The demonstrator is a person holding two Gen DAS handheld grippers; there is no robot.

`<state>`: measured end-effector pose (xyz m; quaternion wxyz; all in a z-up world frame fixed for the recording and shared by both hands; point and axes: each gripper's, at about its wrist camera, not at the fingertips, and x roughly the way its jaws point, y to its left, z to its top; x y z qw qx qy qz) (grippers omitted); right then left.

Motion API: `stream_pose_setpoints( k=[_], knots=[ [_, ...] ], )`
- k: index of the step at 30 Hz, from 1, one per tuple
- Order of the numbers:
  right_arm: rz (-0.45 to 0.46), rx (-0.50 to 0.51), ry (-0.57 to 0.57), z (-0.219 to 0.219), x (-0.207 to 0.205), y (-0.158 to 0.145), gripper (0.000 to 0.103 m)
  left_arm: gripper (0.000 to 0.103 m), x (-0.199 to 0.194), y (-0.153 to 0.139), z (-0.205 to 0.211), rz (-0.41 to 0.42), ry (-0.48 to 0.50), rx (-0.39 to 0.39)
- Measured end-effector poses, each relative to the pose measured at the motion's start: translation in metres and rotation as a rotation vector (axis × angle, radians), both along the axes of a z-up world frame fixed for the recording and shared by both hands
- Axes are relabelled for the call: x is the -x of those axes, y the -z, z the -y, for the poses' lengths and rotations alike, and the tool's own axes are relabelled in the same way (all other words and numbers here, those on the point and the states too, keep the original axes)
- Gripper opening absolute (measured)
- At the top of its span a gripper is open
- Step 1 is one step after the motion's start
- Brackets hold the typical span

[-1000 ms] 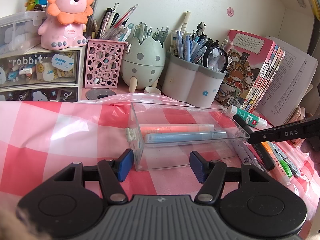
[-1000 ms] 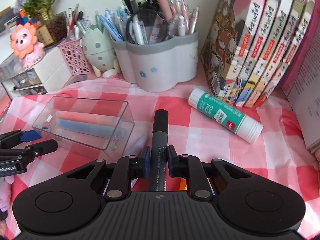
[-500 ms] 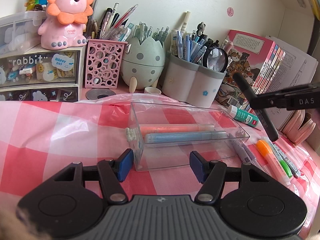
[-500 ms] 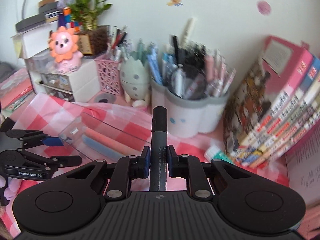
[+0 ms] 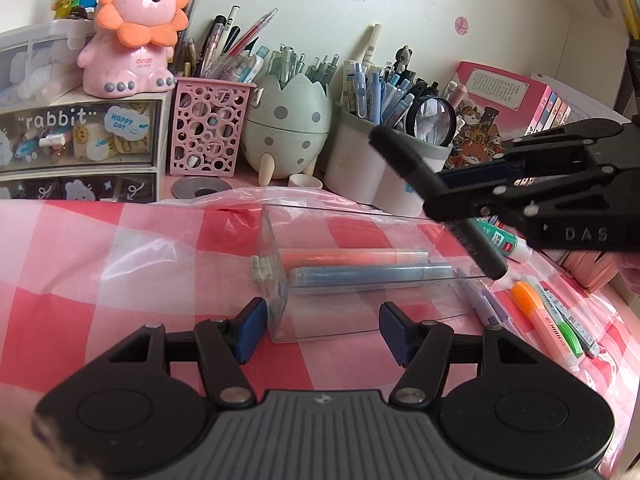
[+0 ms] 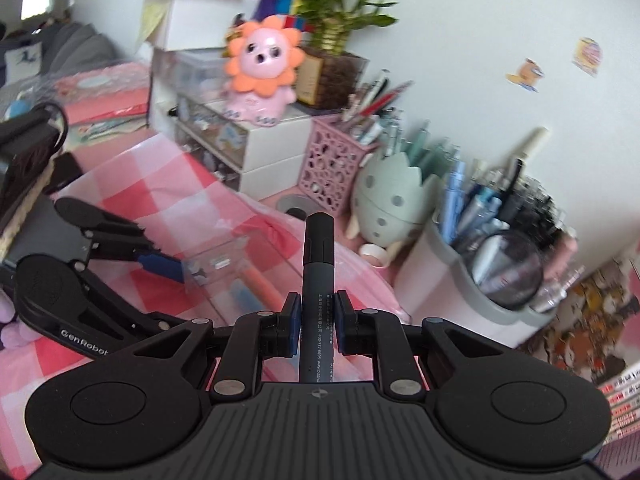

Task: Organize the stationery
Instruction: 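Carry the black marker over the clear box and lower it in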

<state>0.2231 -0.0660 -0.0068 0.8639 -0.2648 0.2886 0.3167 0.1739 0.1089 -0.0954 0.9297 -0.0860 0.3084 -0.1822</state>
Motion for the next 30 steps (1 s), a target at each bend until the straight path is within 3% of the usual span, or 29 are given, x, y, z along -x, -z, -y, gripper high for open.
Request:
stream_pose_setpoints(
  k=[9,24,30],
  knots=[
    [-0.028,0.058,-0.113,-0.014,0.010,0.012,0.016,0.035,0.000,0.000,0.000,0.000,-0.001,0.005],
    [-0.082,0.041,-0.120,-0.012,0.010,0.015,0.017,0.035,0.000,0.000,-0.001,0.000,-0.001,0.005],
    [-0.077,0.037,-0.107,-0.011,0.012,0.015,0.025,0.035,0.000,0.000,-0.001,0.000,-0.001,0.005]
  ],
)
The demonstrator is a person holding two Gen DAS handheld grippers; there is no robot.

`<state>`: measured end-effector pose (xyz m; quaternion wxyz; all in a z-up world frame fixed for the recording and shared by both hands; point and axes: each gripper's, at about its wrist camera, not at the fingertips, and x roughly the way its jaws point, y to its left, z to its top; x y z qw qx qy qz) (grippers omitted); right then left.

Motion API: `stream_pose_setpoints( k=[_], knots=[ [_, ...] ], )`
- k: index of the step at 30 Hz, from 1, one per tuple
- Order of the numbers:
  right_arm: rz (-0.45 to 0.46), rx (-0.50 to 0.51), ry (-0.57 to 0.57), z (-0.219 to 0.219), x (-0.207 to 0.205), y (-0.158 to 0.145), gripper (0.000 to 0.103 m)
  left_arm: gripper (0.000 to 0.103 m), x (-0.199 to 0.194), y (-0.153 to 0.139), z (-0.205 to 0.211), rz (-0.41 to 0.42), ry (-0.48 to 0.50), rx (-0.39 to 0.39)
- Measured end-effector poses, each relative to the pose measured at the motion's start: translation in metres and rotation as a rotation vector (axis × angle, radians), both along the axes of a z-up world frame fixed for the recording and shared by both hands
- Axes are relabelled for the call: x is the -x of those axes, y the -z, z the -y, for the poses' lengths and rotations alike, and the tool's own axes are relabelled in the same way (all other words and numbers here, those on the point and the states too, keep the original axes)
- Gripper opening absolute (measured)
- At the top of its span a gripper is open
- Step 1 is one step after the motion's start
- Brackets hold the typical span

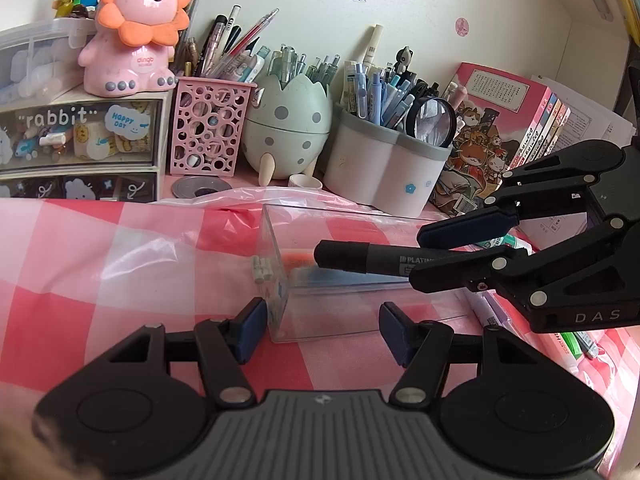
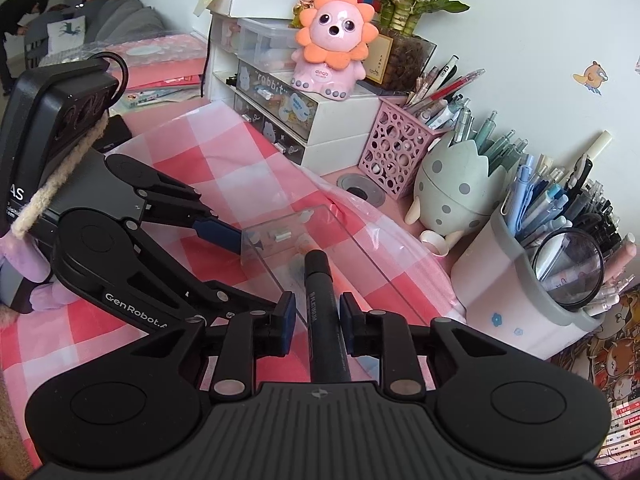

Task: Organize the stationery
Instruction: 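Carry the black marker over the clear box and lower it in, then open the right gripper and move it back over the remaining pens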

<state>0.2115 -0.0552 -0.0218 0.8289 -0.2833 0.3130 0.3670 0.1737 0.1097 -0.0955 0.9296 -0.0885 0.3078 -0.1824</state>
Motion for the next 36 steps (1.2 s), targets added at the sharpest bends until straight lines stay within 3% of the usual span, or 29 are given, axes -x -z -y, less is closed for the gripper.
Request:
stream_pose_setpoints(
  k=[11,17,26,36],
  knots=[
    [-0.015,-0.056,0.001,0.002,0.002,-0.007,0.039,0.035,0.000,0.000,0.000,0.000,0.000,0.000],
    [-0.013,-0.072,0.074,0.006,-0.007,-0.008,0.039,0.035,0.000,0.000,0.000,0.000,0.000,0.001],
    [-0.192,-0.134,0.257,0.018,-0.040,0.005,0.028,0.035,0.000,0.000,0.000,0.000,0.000,0.001],
    [-0.198,-0.169,0.317,0.028,-0.034,0.002,0.031,0.035,0.000,0.000,0.000,0.000,0.000,0.002]
  ],
)
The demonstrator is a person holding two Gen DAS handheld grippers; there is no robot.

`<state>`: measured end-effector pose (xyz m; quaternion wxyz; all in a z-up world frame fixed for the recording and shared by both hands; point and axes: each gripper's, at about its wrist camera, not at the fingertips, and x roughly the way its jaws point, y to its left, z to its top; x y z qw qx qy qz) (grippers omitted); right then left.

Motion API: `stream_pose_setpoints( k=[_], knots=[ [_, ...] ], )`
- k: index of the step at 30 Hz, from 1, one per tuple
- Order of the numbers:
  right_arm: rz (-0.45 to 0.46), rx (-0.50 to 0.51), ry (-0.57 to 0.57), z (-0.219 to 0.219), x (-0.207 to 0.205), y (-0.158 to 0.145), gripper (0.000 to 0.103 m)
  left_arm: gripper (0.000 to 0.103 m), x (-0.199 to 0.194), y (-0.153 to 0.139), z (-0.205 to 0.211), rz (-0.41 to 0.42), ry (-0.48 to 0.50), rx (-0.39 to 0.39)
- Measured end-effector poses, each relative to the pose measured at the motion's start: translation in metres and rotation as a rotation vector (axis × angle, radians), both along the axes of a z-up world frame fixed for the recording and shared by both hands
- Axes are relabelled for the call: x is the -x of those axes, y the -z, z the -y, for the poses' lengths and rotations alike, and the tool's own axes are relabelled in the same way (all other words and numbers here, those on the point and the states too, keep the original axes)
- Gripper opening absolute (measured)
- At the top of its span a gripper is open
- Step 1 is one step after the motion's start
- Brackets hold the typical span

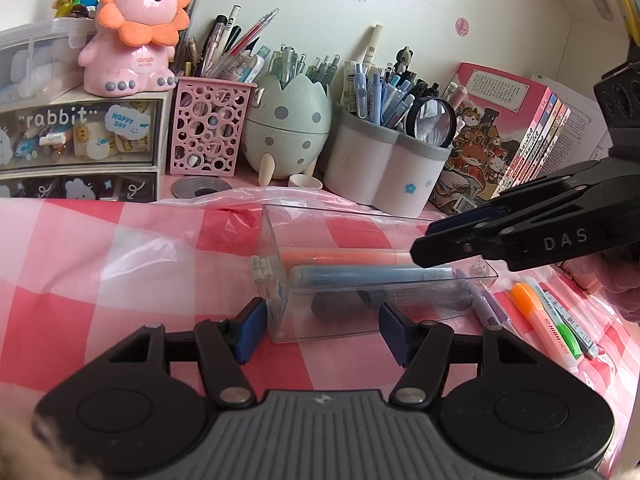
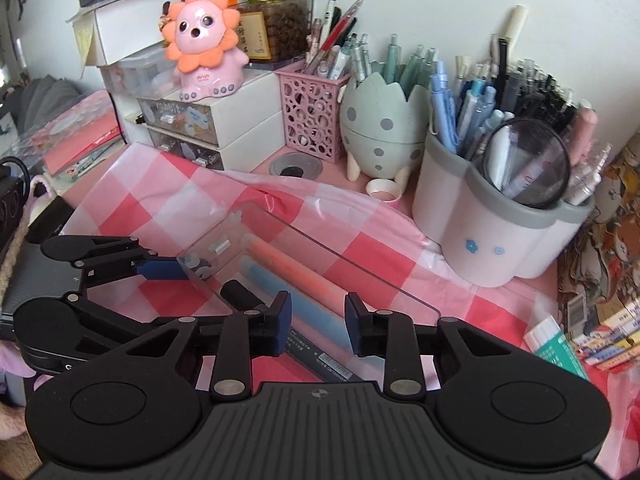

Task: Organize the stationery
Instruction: 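Open the right gripper and move it back over the remaining pens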

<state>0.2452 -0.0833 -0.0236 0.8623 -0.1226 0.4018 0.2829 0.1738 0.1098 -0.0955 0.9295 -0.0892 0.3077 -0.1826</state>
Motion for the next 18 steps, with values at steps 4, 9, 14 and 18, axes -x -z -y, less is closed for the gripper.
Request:
stream_pose_setpoints(
  k=[4,9,14,18],
  knots=[
    [0.008,-0.018,0.040,0.008,0.011,-0.005,0.041,0.035,0.000,0.000,0.000,0.000,0.000,0.000],
    [0.064,-0.038,0.090,0.018,0.030,-0.014,0.064,0.035,0.000,0.000,0.000,0.000,0.000,0.001],
    [0.106,-0.064,0.151,0.029,0.048,-0.019,0.077,0.035,0.000,0.000,0.000,0.000,-0.001,0.002],
    [0.137,-0.068,0.207,0.038,0.062,-0.019,0.081,0.035,0.000,0.000,-0.002,-0.002,-0.002,0.015]
  ],
)
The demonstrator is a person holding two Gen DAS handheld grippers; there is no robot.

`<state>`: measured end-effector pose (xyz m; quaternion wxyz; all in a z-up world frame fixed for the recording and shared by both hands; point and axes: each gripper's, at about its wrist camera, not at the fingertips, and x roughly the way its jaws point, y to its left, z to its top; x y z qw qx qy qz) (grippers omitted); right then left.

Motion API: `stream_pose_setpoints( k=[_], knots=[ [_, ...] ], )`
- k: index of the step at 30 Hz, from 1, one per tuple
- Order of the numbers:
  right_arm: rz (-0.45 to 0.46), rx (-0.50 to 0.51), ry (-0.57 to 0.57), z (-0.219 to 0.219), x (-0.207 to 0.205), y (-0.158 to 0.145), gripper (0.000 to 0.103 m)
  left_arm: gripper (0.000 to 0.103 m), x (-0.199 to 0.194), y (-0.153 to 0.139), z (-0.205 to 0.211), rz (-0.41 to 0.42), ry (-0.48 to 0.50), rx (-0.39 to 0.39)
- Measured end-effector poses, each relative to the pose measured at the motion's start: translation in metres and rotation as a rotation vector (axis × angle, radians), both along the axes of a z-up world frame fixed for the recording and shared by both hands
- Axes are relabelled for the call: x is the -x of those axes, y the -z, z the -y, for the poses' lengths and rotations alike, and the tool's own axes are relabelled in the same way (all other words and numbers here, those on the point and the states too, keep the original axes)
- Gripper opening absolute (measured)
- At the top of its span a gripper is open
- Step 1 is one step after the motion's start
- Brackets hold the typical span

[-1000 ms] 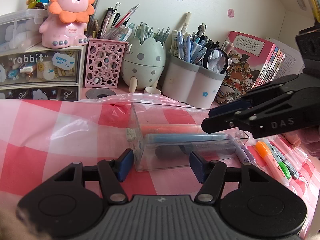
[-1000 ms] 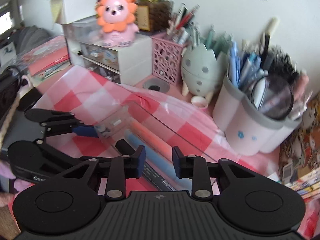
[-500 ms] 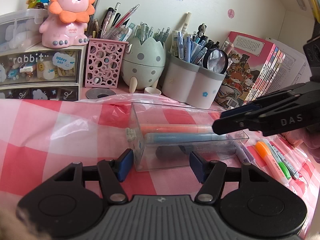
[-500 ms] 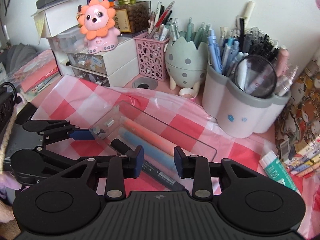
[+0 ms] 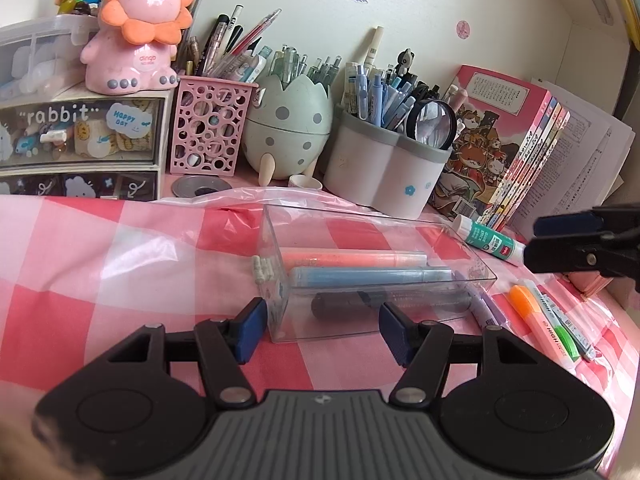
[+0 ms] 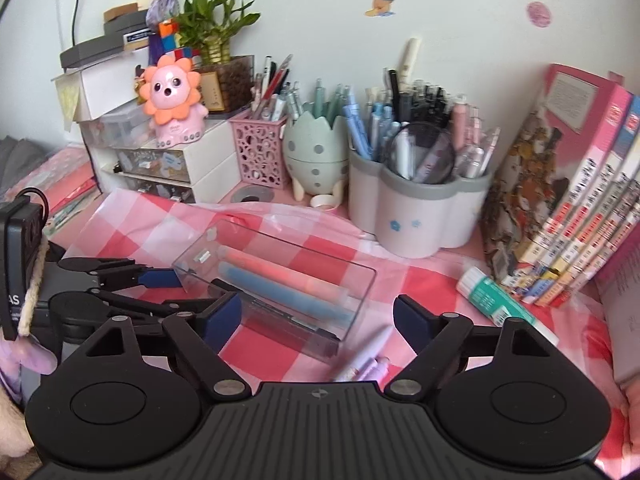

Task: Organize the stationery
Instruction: 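Open the right gripper and move it back over the remaining pens, then grasp the lilac pen with the right gripper and lift it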

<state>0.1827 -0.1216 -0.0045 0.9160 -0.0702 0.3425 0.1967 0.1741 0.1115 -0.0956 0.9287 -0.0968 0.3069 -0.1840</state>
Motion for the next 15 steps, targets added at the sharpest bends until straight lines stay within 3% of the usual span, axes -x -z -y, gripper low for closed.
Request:
stream_pose_setpoints(
  k=[7,15],
  knots=[
    [0.010,0.007,0.088,0.010,0.022,0.014,0.088,0.035,0.000,0.000,0.000,0.000,0.000,0.003],
    [-0.046,-0.034,0.175,0.028,0.044,0.040,0.090,0.035,0.000,0.000,-0.001,0.000,0.000,0.004]
  ],
)
